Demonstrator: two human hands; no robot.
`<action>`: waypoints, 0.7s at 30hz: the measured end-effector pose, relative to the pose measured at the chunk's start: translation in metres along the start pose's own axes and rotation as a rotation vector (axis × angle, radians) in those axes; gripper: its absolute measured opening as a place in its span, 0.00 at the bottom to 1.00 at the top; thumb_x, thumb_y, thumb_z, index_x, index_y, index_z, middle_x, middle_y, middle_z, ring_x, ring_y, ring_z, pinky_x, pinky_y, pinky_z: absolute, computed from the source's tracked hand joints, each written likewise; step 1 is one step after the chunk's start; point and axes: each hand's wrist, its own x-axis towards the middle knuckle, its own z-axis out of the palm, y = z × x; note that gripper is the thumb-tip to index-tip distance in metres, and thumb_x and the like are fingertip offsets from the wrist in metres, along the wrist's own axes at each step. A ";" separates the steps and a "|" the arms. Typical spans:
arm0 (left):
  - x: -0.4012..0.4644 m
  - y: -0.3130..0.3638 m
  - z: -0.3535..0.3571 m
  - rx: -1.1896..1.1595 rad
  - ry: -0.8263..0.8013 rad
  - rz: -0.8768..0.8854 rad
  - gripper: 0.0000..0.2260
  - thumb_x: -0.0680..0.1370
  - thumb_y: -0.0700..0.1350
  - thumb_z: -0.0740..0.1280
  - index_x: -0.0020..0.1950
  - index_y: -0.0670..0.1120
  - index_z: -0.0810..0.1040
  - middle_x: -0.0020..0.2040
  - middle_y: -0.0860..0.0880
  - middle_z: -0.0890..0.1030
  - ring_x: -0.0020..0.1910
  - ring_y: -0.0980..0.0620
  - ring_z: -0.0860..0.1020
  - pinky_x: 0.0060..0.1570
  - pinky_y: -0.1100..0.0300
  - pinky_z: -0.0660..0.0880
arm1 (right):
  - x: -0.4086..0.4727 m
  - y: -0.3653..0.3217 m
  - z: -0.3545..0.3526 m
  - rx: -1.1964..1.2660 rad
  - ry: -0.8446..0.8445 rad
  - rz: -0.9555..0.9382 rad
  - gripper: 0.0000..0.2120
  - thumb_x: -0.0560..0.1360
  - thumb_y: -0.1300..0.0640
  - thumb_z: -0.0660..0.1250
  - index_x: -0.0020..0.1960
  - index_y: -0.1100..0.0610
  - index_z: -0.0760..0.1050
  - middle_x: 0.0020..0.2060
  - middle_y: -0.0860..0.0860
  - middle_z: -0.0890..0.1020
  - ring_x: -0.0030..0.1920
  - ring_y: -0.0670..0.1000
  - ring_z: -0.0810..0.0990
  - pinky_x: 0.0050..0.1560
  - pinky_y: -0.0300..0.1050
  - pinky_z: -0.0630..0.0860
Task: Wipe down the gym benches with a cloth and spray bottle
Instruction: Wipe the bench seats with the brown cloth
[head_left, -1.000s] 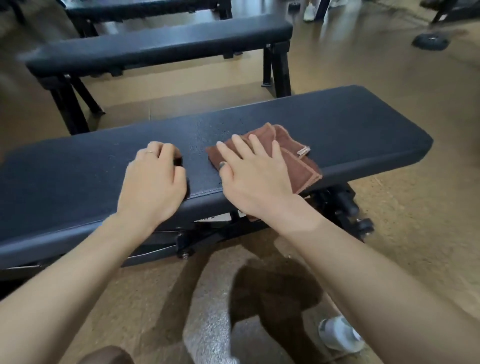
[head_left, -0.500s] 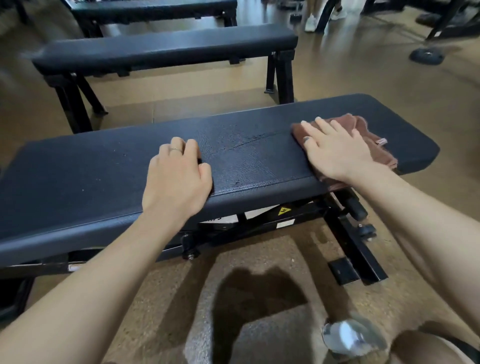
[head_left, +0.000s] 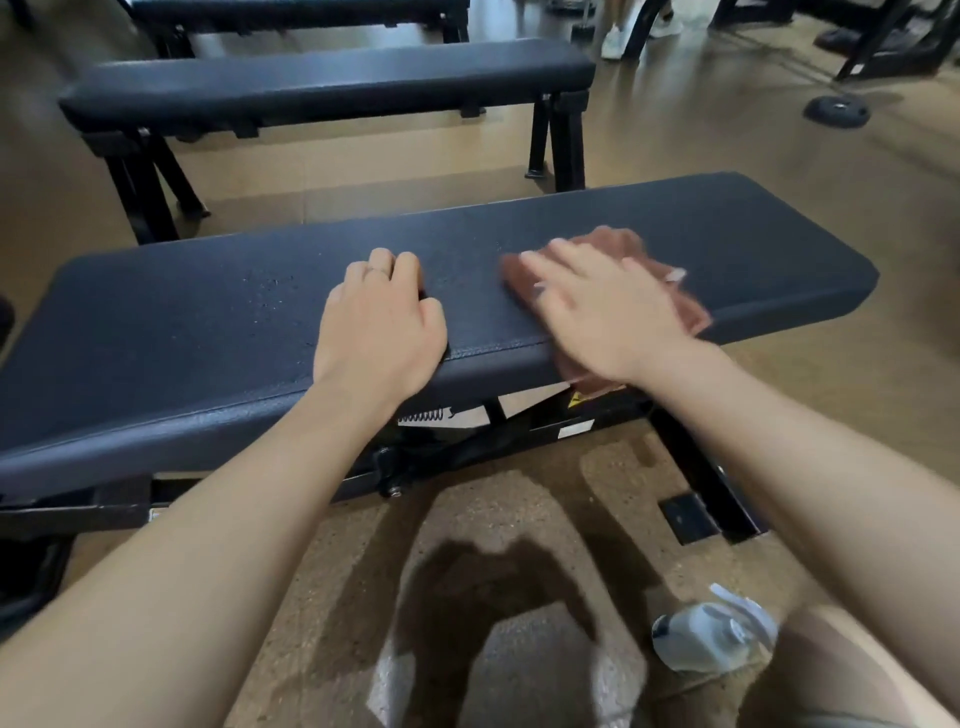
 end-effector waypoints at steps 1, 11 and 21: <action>0.001 0.000 -0.001 -0.002 -0.014 0.014 0.10 0.81 0.44 0.56 0.56 0.41 0.72 0.57 0.40 0.74 0.57 0.37 0.71 0.54 0.45 0.68 | 0.000 0.018 -0.005 0.012 -0.014 0.085 0.24 0.85 0.45 0.46 0.80 0.41 0.58 0.81 0.48 0.60 0.80 0.52 0.58 0.77 0.62 0.57; -0.012 -0.060 -0.022 0.018 -0.038 -0.059 0.21 0.77 0.52 0.50 0.60 0.42 0.74 0.60 0.39 0.75 0.58 0.35 0.71 0.57 0.42 0.71 | -0.002 -0.078 0.010 -0.029 -0.010 0.018 0.25 0.85 0.46 0.45 0.81 0.45 0.55 0.82 0.48 0.57 0.81 0.54 0.55 0.78 0.64 0.52; -0.011 -0.067 -0.016 -0.024 -0.086 -0.017 0.20 0.79 0.51 0.51 0.65 0.43 0.71 0.64 0.41 0.72 0.63 0.37 0.68 0.63 0.44 0.67 | 0.026 -0.064 0.002 0.020 -0.099 -0.072 0.25 0.86 0.45 0.45 0.82 0.43 0.55 0.82 0.47 0.56 0.82 0.50 0.54 0.78 0.60 0.54</action>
